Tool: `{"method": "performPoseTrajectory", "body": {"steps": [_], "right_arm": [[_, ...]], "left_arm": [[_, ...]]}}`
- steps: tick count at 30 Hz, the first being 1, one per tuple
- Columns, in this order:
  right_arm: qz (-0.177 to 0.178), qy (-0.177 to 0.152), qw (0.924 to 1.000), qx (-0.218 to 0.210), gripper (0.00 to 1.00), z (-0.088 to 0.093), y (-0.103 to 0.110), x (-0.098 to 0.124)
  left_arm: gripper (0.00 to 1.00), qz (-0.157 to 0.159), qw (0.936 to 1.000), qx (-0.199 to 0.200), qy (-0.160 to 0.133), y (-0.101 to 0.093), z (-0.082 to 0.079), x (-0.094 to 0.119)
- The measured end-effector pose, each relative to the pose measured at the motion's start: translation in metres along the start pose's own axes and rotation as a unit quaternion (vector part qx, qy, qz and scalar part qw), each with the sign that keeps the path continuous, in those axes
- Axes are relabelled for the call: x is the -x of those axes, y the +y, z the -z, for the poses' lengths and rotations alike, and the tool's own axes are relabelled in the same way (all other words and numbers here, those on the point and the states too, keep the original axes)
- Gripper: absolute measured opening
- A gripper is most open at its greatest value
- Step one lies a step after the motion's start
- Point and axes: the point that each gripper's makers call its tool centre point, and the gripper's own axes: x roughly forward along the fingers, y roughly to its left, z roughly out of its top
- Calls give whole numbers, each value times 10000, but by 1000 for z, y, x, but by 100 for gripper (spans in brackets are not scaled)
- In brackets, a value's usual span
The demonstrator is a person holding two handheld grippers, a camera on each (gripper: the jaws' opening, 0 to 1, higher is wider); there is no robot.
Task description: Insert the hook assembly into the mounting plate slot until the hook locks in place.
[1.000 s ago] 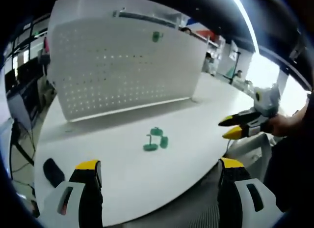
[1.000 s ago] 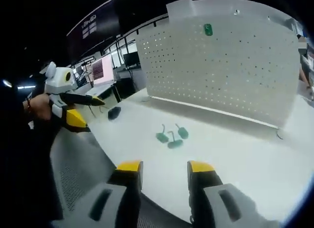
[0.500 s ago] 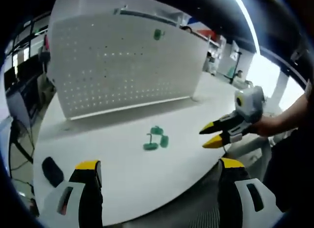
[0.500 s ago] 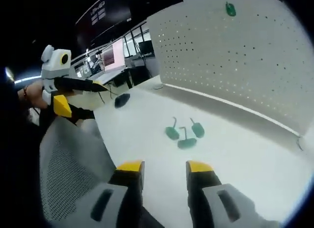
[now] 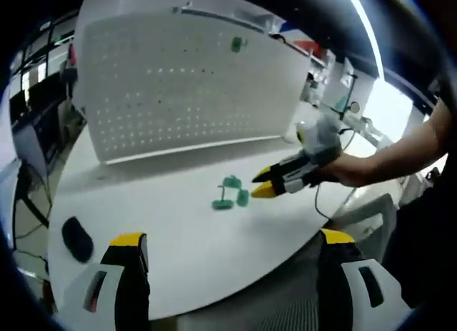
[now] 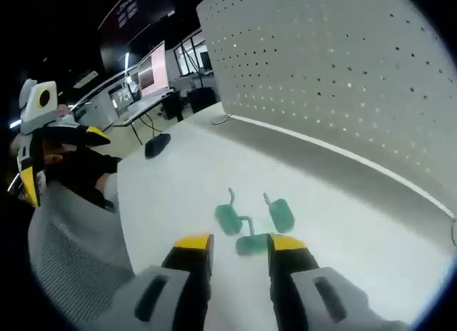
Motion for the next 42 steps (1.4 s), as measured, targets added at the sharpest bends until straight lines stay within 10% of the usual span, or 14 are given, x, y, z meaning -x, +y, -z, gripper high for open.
{"method": "performPoseTrajectory", "body": {"steps": [42], "right_arm": [[-867, 842, 9863, 1120, 1, -1, 4, -32]], "left_arm": [[99, -37, 10000, 40, 45, 10, -4, -5]]}}
